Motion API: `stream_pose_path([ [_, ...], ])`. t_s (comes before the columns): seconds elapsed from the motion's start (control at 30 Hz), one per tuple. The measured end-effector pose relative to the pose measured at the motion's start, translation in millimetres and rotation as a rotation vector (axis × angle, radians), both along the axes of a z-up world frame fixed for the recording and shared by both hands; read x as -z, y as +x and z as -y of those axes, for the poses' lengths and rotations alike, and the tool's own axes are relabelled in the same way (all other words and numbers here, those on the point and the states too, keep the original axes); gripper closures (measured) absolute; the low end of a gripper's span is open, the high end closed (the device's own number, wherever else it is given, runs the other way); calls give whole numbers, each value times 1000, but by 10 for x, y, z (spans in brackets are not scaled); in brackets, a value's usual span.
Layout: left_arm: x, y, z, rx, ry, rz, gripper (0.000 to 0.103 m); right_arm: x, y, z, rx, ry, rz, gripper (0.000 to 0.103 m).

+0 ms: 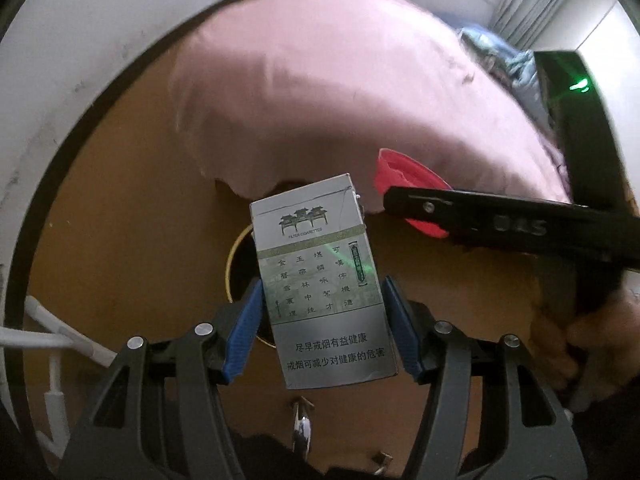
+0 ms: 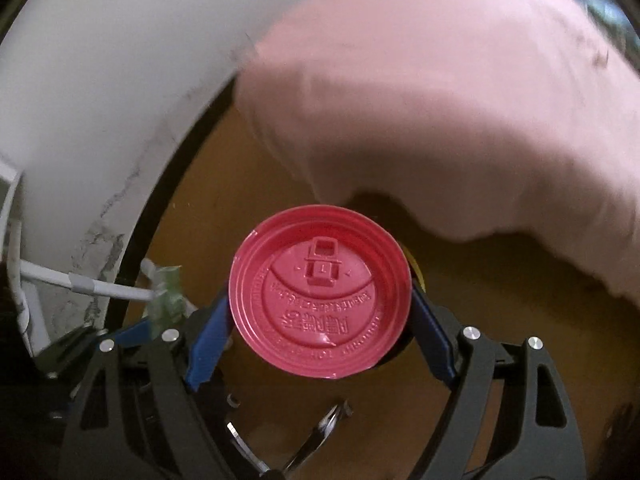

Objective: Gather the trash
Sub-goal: 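Carry both items over the black bin and open both tools to drop them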

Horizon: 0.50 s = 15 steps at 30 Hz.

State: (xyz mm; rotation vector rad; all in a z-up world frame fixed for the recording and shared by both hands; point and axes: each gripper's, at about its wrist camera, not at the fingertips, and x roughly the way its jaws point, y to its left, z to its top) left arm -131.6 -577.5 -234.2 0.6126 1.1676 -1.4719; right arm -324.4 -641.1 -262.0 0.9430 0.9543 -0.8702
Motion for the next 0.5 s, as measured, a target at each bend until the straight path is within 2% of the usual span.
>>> stream_pose_path([
  [0.1,270,-147,155,13,41,-4,44,341,1,177,33,94,-5,23],
  [0.2,402,-126,205,15,64,-19,44,549,-72,229,48,150,5,23],
  [0.3,396,-125,234,19,72,-29,43,599,-60,248,50,160,1,23],
  [0.33,403,-176,272,21,75,-27,41,585,-51,231,50,159,8,22],
  [0.4,419,-163,291,19,79,-21,21,534,-65,265,49,148,20,19],
  [0.5,421,-175,337,8,72,-11,20,432,-88,261,37,137,22,16],
])
